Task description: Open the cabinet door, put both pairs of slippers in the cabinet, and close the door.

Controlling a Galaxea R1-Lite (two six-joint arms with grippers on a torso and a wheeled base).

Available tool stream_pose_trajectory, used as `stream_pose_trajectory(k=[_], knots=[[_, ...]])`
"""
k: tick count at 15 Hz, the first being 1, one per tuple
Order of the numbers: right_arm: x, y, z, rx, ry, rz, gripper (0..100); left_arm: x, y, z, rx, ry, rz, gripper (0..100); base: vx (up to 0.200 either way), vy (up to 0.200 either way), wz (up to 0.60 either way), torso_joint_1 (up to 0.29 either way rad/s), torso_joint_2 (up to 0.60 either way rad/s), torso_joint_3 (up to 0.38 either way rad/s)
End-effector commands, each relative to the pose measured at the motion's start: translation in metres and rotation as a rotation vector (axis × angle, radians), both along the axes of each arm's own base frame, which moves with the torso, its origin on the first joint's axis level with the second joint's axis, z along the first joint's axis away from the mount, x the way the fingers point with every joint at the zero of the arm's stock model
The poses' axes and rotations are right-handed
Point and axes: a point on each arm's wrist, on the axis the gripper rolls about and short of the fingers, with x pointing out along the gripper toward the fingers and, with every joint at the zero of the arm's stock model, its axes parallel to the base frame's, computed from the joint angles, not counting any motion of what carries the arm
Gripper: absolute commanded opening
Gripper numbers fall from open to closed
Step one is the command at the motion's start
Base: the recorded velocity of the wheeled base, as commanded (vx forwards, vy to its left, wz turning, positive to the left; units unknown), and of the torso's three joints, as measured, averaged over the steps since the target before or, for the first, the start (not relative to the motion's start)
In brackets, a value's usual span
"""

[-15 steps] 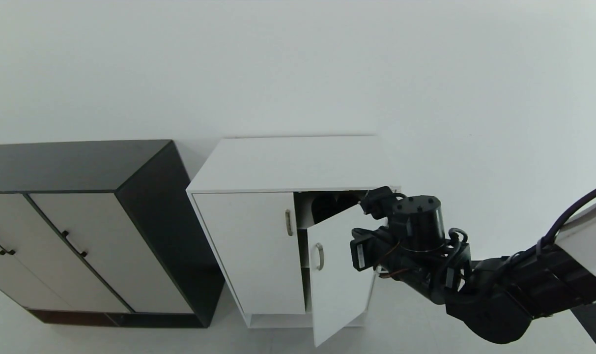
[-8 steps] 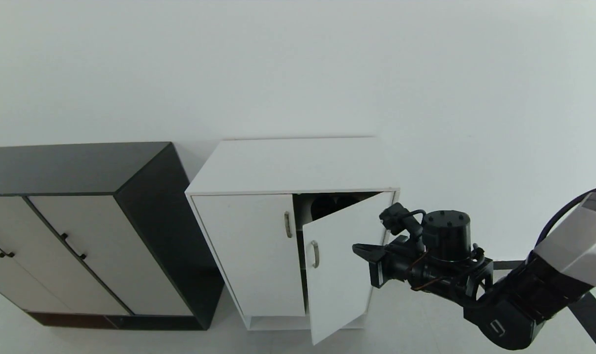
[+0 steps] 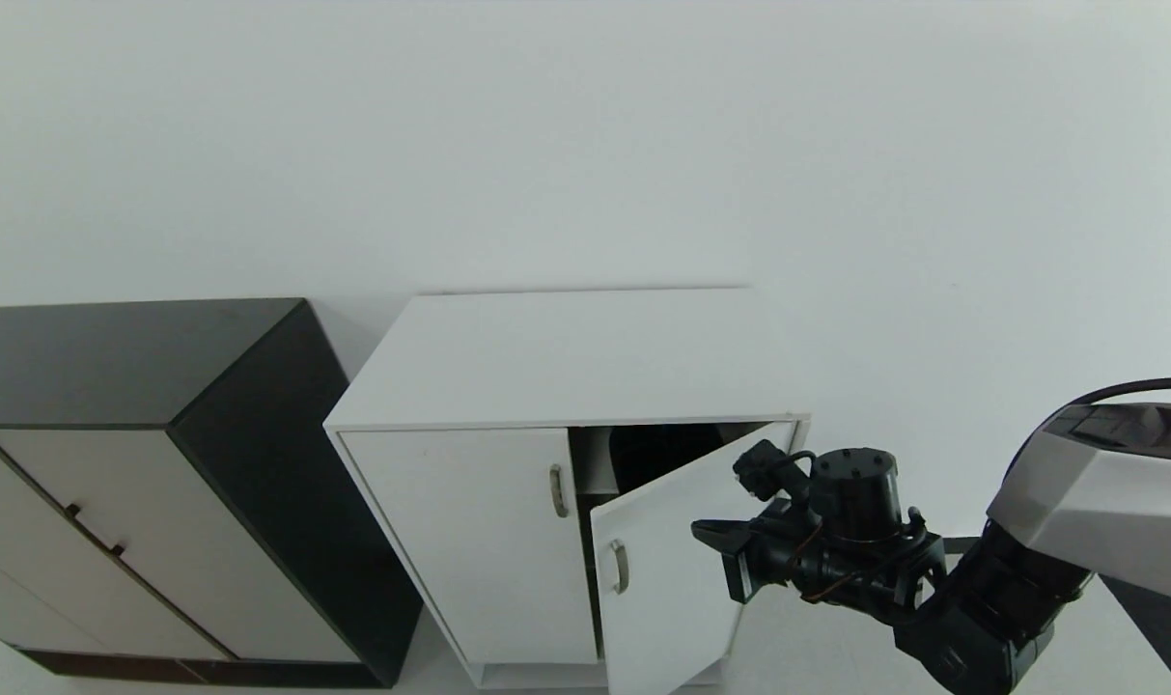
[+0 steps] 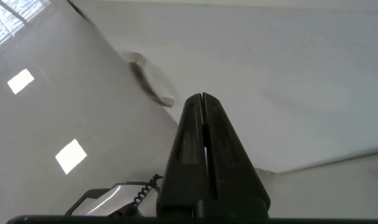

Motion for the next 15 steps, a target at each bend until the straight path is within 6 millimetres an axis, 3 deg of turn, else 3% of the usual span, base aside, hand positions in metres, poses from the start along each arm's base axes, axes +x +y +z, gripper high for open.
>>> stream_pose_trajectory(k=[1, 9, 15], knots=[[0.006, 0.005, -0.011, -0.010, 0.015, 0.004, 0, 0.000, 0.000, 0.000, 0.000, -0.001, 0.001, 0, 0.000, 0.000, 0.00, 0.000, 0.00, 0.000], [0.030, 0.018, -0.005, 0.038, -0.042, -0.012, 0, 0.000, 0.000, 0.000, 0.000, 0.001, 0.001, 0, 0.000, 0.000, 0.00, 0.000, 0.00, 0.000], [0.046, 0.017, -0.004, 0.030, -0.033, -0.036, 0, 0.000, 0.000, 0.000, 0.000, 0.001, 0.001, 0, 0.000, 0.000, 0.00, 0.000, 0.00, 0.000]])
